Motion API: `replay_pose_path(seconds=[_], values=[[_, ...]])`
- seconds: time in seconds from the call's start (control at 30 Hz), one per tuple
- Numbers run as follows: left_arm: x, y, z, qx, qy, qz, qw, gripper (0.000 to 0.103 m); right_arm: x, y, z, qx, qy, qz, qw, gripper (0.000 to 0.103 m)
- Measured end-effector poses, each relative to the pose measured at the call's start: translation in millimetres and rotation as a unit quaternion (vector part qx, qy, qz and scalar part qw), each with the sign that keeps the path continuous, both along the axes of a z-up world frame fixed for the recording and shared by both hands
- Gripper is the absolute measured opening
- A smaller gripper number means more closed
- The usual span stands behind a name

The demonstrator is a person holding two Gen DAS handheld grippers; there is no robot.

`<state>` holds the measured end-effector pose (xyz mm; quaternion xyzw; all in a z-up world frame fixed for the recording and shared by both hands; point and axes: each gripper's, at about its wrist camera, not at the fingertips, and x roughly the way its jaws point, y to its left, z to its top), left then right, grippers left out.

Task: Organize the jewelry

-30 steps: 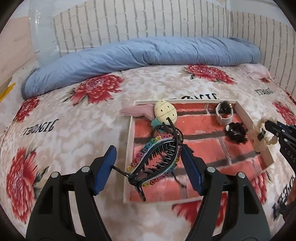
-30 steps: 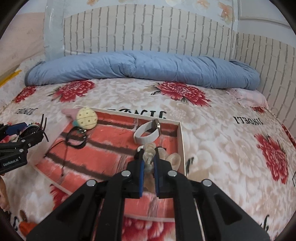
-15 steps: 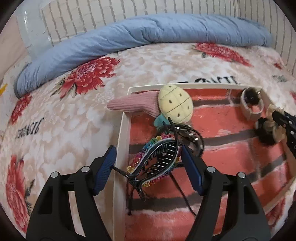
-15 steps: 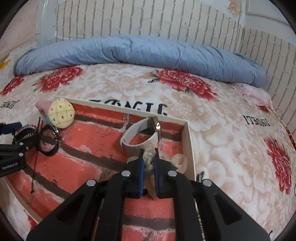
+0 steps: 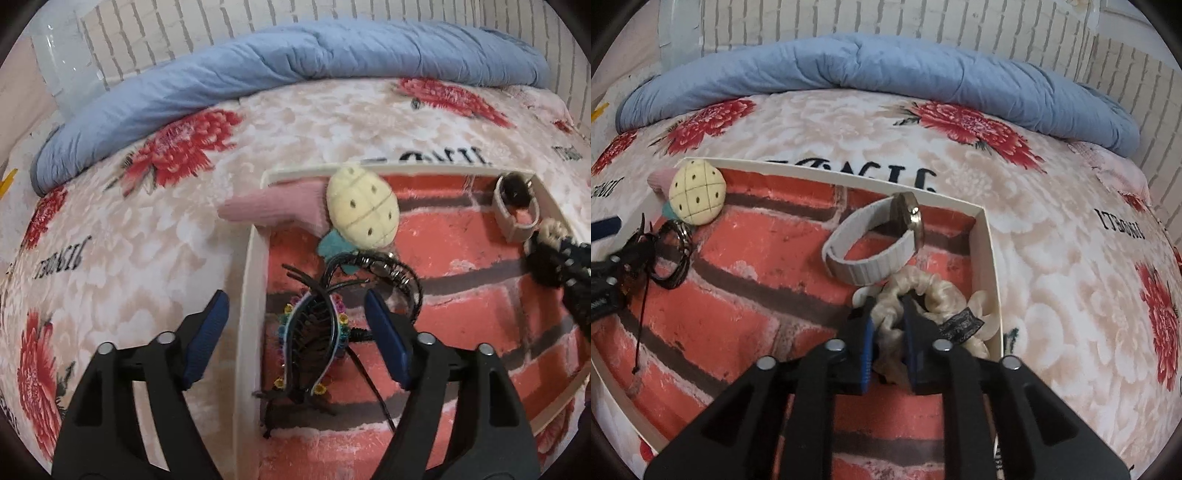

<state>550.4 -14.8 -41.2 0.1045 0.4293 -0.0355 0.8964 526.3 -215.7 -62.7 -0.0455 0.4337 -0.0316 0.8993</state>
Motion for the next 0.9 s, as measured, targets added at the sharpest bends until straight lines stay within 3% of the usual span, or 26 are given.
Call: replay_pose_path(seconds=[0.13, 0.33, 0.63, 0.9], values=[[-14.7, -1.1, 22.9, 0.002, -0.022, -0.012, 0.9997, 0.088, -5.8, -6.3, 8.2, 0.023, 0.012, 0.002, 1.000, 0.054], [-42.9, 10.4, 60.8, -0.013, -0.044, -0.011, 0.9989, 0.097, -28.6, -11.6, 42.7, 0.014, -0.010, 0.015, 1.000, 0.083], [-93.2, 27.5, 94.7, -0.036, -0.050, 0.001, 0.9981, 0.098, -80.5, -27.9, 86.6, 0.008, -0.055, 0.020, 0.998, 0.091], [-161.1, 22.3, 101.4, -0.043, -0.073, -0.004, 0.9964, 0.098, -152.2, -40.6, 88.1, 0.025, -0.073, 0.032, 0.997, 0.091]])
